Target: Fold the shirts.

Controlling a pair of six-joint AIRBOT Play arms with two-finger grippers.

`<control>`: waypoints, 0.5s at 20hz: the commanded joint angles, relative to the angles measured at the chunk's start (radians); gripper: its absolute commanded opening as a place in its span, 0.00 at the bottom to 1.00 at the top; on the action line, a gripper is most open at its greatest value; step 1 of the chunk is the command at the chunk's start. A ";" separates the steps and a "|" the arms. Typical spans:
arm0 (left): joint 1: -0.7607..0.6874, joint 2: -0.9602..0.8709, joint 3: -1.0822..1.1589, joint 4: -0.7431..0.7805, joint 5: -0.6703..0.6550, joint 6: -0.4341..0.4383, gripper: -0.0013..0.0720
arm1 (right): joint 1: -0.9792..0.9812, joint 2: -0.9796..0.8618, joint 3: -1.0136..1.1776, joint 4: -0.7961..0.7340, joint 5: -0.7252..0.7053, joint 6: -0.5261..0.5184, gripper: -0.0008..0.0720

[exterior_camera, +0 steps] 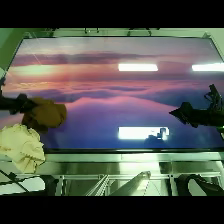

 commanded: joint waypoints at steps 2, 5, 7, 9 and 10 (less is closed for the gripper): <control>-0.216 0.107 0.249 -0.502 -0.170 0.079 0.06 | 0.000 0.000 0.000 0.095 0.004 -0.107 0.05; -0.399 0.164 0.335 -0.418 -0.176 0.048 0.06 | 0.000 0.000 0.000 0.095 0.005 -0.139 0.05; -0.520 0.180 0.325 -0.261 -0.161 0.019 0.06 | 0.000 0.000 0.000 0.095 0.005 -0.139 0.05; -0.624 0.172 0.289 -0.099 -0.114 -0.022 0.06 | 0.000 0.000 0.000 0.095 0.006 -0.140 0.05; -0.664 0.161 0.260 -0.054 -0.085 -0.029 0.06 | 0.000 0.000 0.000 0.095 0.007 -0.140 0.05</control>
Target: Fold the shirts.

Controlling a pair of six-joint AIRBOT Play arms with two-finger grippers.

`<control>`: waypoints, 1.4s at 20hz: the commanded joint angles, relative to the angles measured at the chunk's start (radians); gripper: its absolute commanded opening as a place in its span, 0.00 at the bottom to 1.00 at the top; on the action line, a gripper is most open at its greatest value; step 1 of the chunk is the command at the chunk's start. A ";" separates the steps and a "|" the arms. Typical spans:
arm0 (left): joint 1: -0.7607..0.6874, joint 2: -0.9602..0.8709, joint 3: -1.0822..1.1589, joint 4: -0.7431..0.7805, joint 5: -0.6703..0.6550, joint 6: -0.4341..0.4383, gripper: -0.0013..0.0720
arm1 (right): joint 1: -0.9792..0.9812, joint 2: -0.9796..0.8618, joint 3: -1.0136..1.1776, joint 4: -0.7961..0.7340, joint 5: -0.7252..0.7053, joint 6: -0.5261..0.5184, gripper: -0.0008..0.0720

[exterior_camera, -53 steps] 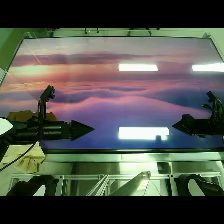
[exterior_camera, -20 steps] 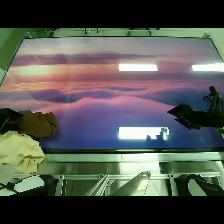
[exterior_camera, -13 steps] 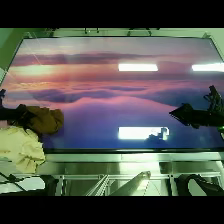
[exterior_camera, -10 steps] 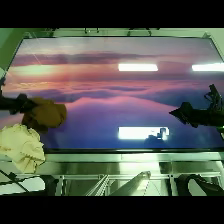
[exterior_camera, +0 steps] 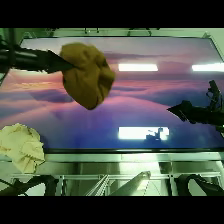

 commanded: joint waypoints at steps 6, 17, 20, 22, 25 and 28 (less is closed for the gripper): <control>-0.258 -0.157 -0.151 0.166 0.097 -0.038 0.73 | 0.003 0.000 0.000 0.006 0.025 -0.011 0.74; 0.032 -0.245 -0.302 0.336 0.186 -0.108 0.98 | 0.565 -0.339 0.000 0.118 -0.325 -0.038 0.81; 0.039 -0.304 -0.366 0.333 0.303 -0.096 0.98 | 0.665 -0.511 0.000 0.324 -0.375 -0.152 0.79; 0.014 -0.368 -0.356 0.311 0.323 -0.096 0.98 | 0.684 -0.594 0.001 0.483 -0.372 -0.266 0.63; -0.055 -0.473 -0.264 0.291 0.326 -0.098 0.98 | 0.684 -0.642 0.004 0.631 -0.373 -0.415 0.25; -0.126 -0.550 -0.130 0.293 0.280 -0.114 0.96 | 0.682 -0.646 0.014 0.643 -0.418 -0.426 0.25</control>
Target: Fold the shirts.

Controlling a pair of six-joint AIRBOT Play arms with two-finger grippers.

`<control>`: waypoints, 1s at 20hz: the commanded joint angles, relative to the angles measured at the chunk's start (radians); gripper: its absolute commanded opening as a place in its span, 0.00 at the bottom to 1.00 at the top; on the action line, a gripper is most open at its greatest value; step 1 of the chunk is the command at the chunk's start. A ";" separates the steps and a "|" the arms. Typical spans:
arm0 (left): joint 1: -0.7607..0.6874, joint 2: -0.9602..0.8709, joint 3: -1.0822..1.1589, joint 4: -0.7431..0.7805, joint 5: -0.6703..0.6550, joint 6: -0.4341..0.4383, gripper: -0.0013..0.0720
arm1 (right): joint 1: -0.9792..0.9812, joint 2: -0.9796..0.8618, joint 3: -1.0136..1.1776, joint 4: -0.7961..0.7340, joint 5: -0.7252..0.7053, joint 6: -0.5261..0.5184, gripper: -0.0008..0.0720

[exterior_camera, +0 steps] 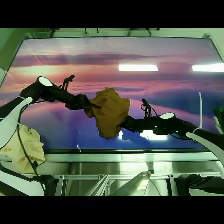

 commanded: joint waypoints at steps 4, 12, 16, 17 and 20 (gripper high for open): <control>-0.108 -0.117 0.204 0.027 -0.053 -0.025 0.04 | -0.022 -0.027 0.010 0.082 0.010 -0.103 0.05; -0.016 0.105 0.359 0.015 -0.337 -0.116 0.04 | -0.390 0.261 0.020 -0.287 0.309 0.021 0.05; 0.000 0.317 0.496 -0.113 -0.343 -0.116 0.04 | -0.554 0.587 0.134 0.084 0.448 -0.051 0.05; 0.000 0.372 0.544 -0.103 -0.325 -0.116 0.04 | -0.592 0.671 0.179 0.158 0.437 -0.064 0.05; 0.031 0.502 0.645 -0.096 -0.286 -0.116 0.04 | -0.715 0.838 0.311 0.188 0.382 -0.064 0.05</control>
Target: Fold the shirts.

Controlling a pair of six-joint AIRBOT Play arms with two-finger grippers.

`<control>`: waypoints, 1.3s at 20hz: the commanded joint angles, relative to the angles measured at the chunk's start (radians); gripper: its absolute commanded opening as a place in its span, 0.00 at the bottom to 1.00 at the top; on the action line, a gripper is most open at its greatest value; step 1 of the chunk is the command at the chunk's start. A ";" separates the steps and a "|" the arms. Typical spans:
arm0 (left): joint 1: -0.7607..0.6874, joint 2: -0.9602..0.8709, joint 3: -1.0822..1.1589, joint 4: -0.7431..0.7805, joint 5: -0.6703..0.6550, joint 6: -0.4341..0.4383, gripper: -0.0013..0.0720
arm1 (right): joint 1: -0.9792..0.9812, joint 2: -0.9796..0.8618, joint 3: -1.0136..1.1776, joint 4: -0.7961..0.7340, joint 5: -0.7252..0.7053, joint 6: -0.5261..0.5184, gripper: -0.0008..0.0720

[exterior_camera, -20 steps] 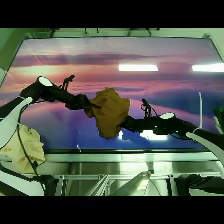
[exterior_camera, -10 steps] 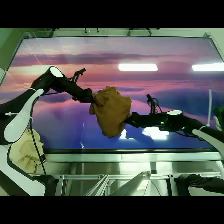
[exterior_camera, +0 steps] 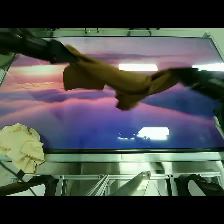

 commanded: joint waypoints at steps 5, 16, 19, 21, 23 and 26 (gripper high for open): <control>0.042 0.279 -0.034 0.003 0.027 -0.003 0.06 | -0.121 0.245 0.132 0.007 -0.010 0.003 0.05; 0.043 0.119 -0.434 0.000 0.171 0.068 0.06 | 0.113 -0.163 0.056 -0.266 -0.098 0.050 0.05; 0.043 0.073 -0.318 0.001 0.100 0.068 0.06 | 0.111 -0.169 0.061 -0.137 -0.054 -0.072 0.05; 0.053 0.104 -0.220 -0.002 0.079 0.068 0.06 | 0.091 -0.099 0.094 -0.077 -0.055 -0.130 0.05; 0.083 0.181 -0.124 -0.010 0.066 0.068 0.06 | 0.045 0.002 0.164 -0.076 -0.056 -0.132 0.05; 0.165 0.353 -0.008 -0.053 0.077 0.068 0.06 | -0.062 0.193 0.277 -0.080 -0.106 -0.132 0.05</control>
